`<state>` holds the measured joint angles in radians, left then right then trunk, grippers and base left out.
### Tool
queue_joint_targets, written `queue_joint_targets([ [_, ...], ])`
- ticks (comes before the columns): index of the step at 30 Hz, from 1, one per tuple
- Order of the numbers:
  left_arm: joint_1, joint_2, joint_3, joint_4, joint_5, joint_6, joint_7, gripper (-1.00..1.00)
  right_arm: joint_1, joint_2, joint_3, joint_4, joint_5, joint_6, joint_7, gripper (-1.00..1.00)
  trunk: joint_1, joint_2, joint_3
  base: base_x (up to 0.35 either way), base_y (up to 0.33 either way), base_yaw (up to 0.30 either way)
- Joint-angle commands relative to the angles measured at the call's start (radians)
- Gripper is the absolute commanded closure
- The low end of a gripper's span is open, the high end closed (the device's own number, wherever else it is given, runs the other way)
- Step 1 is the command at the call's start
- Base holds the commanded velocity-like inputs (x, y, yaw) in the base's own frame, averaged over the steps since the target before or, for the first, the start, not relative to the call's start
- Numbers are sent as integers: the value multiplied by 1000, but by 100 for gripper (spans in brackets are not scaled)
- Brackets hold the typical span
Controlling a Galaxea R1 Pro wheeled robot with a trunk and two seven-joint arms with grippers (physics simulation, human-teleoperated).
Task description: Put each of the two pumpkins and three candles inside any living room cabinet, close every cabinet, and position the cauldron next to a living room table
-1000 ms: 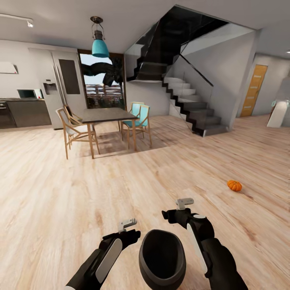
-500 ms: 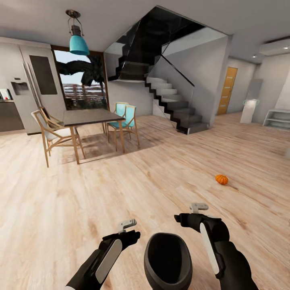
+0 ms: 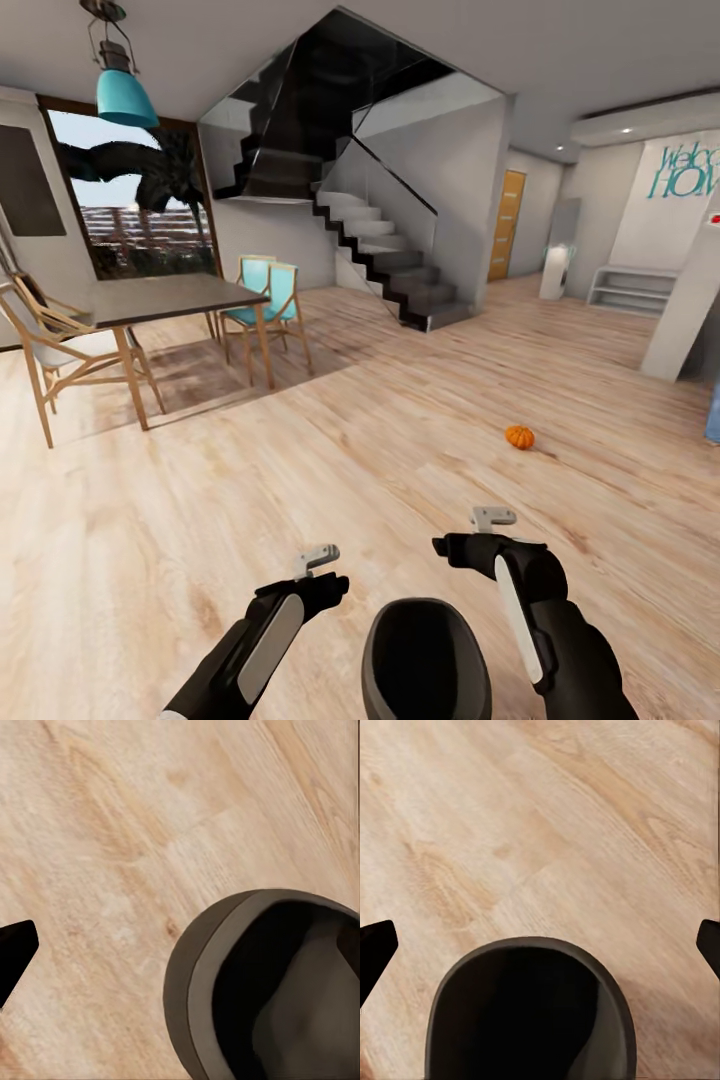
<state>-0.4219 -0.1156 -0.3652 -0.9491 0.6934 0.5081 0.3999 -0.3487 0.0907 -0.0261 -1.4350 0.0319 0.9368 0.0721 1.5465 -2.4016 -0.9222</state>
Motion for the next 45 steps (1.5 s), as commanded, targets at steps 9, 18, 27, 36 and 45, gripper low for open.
queue_joint_targets([
  [9, -3, 1, 0, 1, 15, 2, 10, -100, -1, 1, -8, -1, 1, 11, -6, -100, 0, 0, -1, -79, 311, -300],
  [18, -5, -3, 2, -8, 18, 3, 12, -100, -1, 5, -10, 6, -6, 13, -112, -100, 0, 0, -1, -33, 88, -300],
  [27, -38, 3, 11, -15, 17, 31, 14, -100, -2, 4, -6, 61, -6, 23, -125, -100, 0, 0, -1, -1, 4, -300],
  [36, -40, -8, 66, -43, 51, 34, 20, -100, -9, 5, 0, 101, -7, 14, -125, -100, 0, 0, -1, 0, 0, -210],
  [45, -264, -31, 47, 205, 137, 78, 18, -100, -190, 13, 1, 440, -12, -60, -125, -100, 34, -63, -30, 0, 0, -32],
])
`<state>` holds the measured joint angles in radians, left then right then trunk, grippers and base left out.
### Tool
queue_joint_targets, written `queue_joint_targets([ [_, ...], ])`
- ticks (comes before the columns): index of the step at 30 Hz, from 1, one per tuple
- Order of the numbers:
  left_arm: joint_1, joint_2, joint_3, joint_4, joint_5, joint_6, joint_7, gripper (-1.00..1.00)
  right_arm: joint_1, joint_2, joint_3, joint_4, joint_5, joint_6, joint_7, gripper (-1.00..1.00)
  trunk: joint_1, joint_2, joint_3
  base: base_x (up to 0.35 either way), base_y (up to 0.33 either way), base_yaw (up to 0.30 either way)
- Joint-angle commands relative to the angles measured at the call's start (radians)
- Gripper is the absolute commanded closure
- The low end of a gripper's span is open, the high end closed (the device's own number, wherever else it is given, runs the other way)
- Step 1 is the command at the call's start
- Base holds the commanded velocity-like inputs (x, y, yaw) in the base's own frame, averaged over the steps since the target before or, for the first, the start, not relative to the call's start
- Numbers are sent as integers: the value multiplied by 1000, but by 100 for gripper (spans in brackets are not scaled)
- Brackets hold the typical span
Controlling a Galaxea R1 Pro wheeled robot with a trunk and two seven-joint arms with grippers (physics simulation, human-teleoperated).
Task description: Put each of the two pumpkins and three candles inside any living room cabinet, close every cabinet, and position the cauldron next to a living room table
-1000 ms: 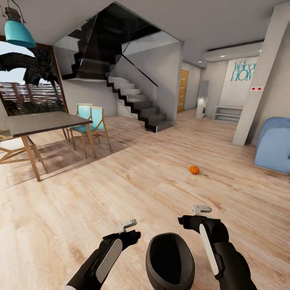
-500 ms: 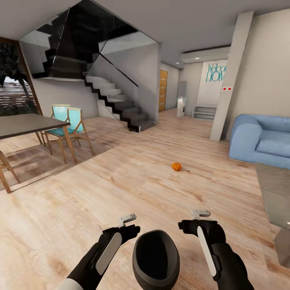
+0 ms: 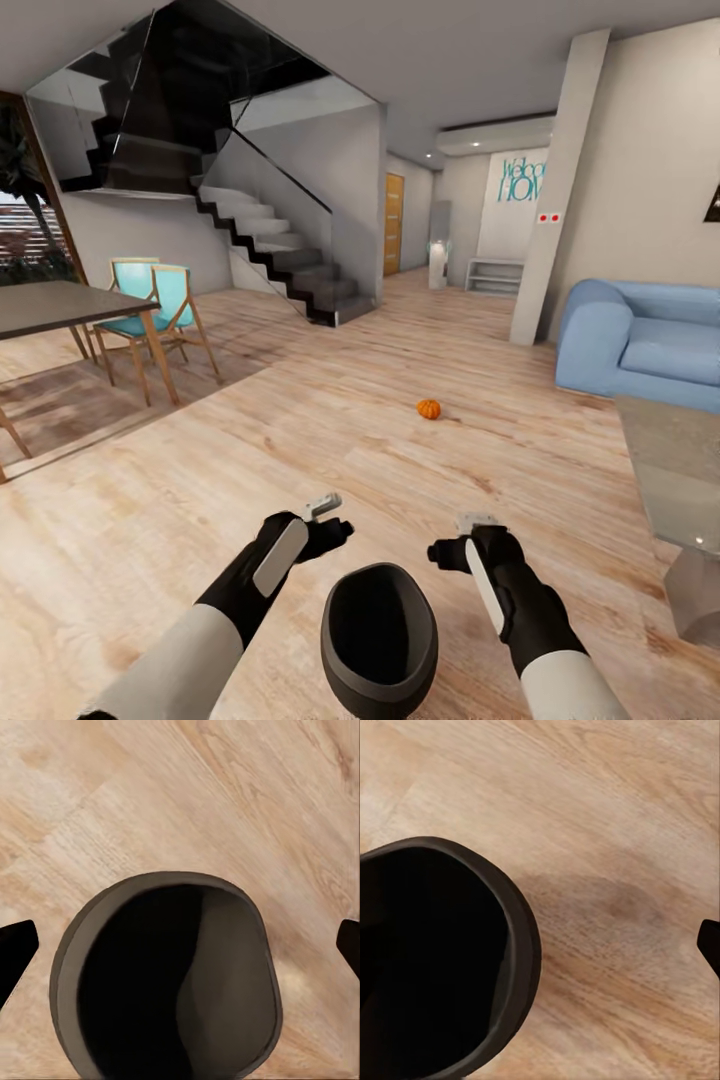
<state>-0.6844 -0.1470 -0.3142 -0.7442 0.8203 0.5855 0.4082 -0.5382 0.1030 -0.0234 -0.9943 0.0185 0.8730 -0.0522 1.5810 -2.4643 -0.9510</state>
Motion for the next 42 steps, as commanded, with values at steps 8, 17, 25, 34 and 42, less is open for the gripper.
queue_joint_targets([
  [8, -52, -13, -40, 103, 6, -1, 15, -100, -63, 11, -1, 116, 5, -16, -3, -100, 20, -36, -29, 0, 0, -5],
  [17, -87, -15, -92, 187, 5, 2, 10, -100, -261, 25, -7, 531, -2, -245, -25, -100, 24, -39, -63, 0, 0, 0],
  [25, -127, -19, -163, 201, 11, -7, 9, -100, -286, 36, -9, 587, -12, -281, -65, -100, 28, -40, -94, 0, 0, 0],
  [34, -122, -20, -173, 219, 17, -21, 9, -100, -289, 36, -7, 583, -11, -280, -71, -100, 32, -42, -129, 0, 0, 0],
  [42, -120, -19, -176, 226, 15, -2, -23, -100, -290, 35, -9, 582, -13, -278, -71, -100, 36, -44, -160, 0, 0, 0],
])
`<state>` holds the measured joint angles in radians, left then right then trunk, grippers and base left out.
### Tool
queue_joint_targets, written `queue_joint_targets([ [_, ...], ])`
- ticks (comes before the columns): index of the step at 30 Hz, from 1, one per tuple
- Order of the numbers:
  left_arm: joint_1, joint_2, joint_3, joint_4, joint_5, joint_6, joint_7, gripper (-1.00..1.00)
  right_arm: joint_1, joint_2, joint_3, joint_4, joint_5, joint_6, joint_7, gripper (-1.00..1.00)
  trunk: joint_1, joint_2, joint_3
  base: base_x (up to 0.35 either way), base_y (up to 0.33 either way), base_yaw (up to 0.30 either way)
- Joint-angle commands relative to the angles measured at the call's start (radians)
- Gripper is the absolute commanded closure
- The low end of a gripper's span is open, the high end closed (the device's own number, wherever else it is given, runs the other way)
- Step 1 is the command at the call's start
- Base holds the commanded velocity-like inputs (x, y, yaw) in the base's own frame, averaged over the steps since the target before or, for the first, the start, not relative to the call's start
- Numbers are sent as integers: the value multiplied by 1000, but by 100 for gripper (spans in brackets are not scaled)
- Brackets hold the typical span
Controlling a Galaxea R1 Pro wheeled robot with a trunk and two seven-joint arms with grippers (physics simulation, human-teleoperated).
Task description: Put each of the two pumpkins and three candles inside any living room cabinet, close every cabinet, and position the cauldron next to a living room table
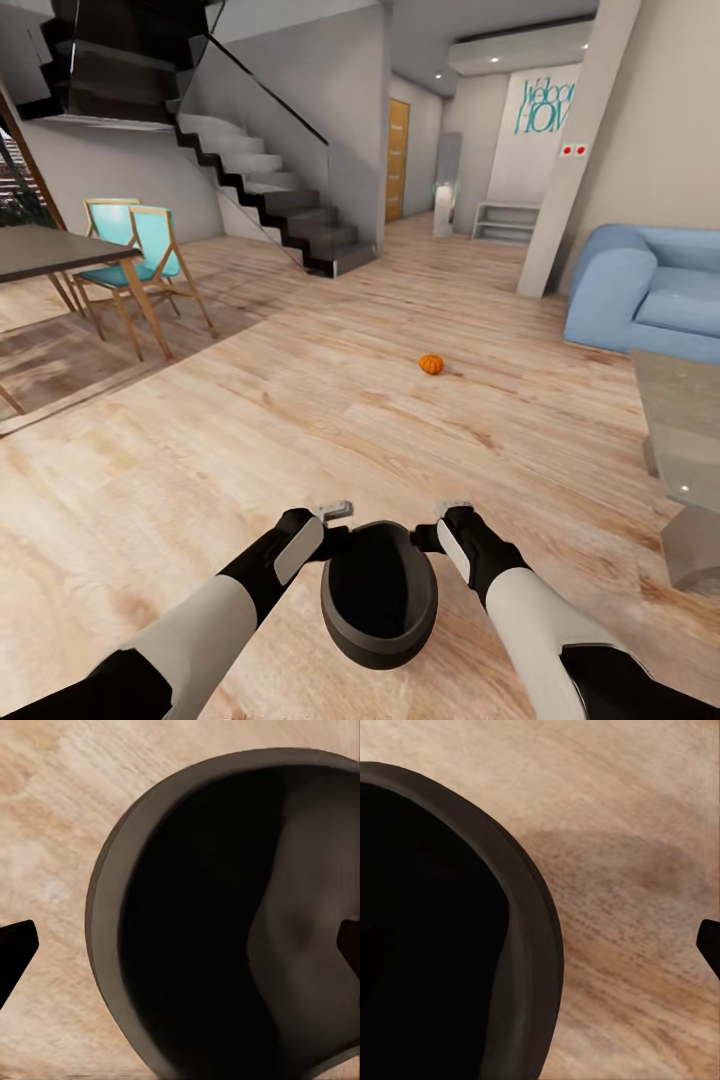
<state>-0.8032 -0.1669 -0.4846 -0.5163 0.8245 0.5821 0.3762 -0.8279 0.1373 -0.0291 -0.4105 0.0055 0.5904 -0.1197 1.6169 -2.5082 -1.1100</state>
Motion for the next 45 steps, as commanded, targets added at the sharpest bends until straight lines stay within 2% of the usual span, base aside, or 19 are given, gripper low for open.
queue_joint_targets([
  [1, -1, 1, -6, 2, 10, 2, 7, -100, 0, 1, -3, -2, 0, 5, -3, -100, 0, -1, -5, 0, 0, 0],
  [9, -1, 2, -5, 34, 6, 3, -12, -100, 1, -1, -3, -34, 1, 8, 0, -100, 4, -3, -36, 0, 0, 0],
  [13, -1, 2, -5, 39, 4, 1, -14, -100, 3, 0, 0, -59, 1, 45, 0, -100, 6, -4, -51, 0, 0, 0],
  [15, -1, 3, -5, 44, 2, -4, -15, -100, 8, -1, 3, -101, 1, 103, 3, -100, 6, -4, -59, 0, 0, 0],
  [17, -4, 4, -4, 52, -1, -8, -15, -100, 16, -4, 2, -196, 0, 165, 6, -100, 7, -4, -67, 0, 0, 0],
  [18, -6, 6, -4, 58, -2, -10, -15, -100, 29, -5, 2, -277, 0, 213, 7, -100, 8, -5, -71, 0, 0, 0],
  [21, -8, 10, -2, 63, -3, -16, -15, -100, 78, -6, 3, -420, 0, 316, 8, -100, 9, -5, -82, 0, 0, -51],
  [26, -10, 10, -2, 62, -3, -28, -14, -100, 116, -2, 5, -519, 1, 392, 13, -100, 11, -6, -98, 0, 0, -225],
  [33, -10, 8, -3, 50, -1, -68, -9, -100, 121, 1, 12, -524, 3, 389, 17, -100, 11, -6, -98, 0, 0, -291],
  [36, -9, 11, 0, 41, -1, -74, -8, -100, 121, 5, 33, -494, 4, 329, 17, -100, 11, -6, -98, 0, 0, -269],
  [37, -7, 14, 3, 33, -2, -76, -7, -100, 119, 6, 47, -474, 4, 288, 16, -100, 11, -6, -98, 0, 0, -152],
  [41, -5, 17, 9, 23, -2, -95, -1, -100, 103, 13, 66, -394, 3, 224, 16, -100, 11, -6, -98, 0, 0, -82],
  [45, -4, 17, 10, 26, -3, -107, 4, -100, 37, 33, 72, -255, 0, 177, 14, -100, 11, -6, -98, 0, 0, -22],
])
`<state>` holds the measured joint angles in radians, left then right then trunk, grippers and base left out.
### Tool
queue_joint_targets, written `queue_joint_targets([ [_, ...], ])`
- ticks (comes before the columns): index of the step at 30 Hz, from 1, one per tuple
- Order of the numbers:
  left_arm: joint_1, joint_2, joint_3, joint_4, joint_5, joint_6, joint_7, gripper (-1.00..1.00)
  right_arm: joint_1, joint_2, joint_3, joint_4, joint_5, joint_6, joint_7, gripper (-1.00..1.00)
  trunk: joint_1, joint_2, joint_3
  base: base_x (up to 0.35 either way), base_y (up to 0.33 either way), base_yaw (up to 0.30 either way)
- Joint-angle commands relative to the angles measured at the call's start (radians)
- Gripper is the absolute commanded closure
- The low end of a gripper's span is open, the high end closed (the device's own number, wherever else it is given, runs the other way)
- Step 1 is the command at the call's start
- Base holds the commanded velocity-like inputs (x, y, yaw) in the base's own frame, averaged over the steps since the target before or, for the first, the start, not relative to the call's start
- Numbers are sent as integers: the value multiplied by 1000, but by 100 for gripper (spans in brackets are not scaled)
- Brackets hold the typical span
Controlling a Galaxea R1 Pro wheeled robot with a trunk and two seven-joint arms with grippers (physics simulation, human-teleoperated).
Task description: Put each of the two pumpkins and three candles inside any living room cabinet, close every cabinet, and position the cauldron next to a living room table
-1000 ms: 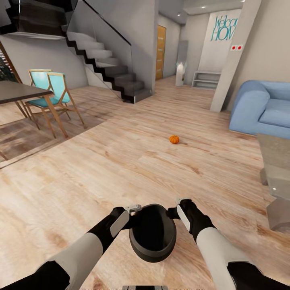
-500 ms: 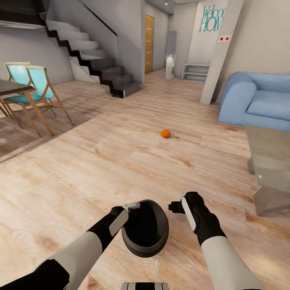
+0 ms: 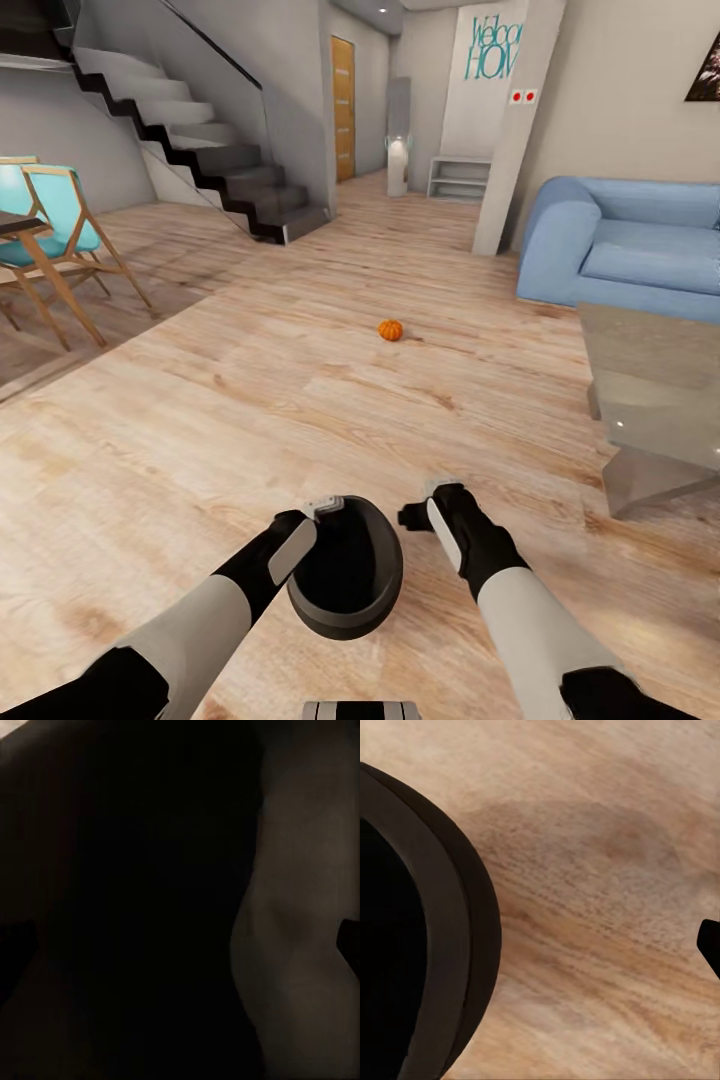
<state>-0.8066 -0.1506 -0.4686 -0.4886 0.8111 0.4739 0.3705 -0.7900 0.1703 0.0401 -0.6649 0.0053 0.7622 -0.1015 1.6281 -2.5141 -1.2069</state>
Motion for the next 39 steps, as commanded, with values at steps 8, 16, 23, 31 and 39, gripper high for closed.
queue_joint_targets([
  [8, 2, 6, -5, -1, 11, -2, 29, -100, -37, 4, 4, 117, -1, -83, -6, -100, 0, 0, -1, 0, 0, -4],
  [16, 36, 20, -4, -58, 21, 2, 73, -100, -42, 4, 5, 160, 0, -94, -4, -100, 0, 0, -1, 0, 0, 0],
  [23, 140, 90, 44, -294, 22, 64, 82, -100, -40, 4, 9, 164, 1, -96, 64, -100, 0, 0, -1, 0, 0, 0],
  [31, 164, 100, 73, -349, 24, 93, 83, -100, -36, 4, 40, 165, 2, -98, 159, -100, 0, 0, -1, 0, 0, 2],
  [39, 164, 78, 68, -348, 20, 101, 82, -100, -35, 4, 56, 165, 2, -99, 159, -100, 0, 0, -1, 0, 0, 167],
])
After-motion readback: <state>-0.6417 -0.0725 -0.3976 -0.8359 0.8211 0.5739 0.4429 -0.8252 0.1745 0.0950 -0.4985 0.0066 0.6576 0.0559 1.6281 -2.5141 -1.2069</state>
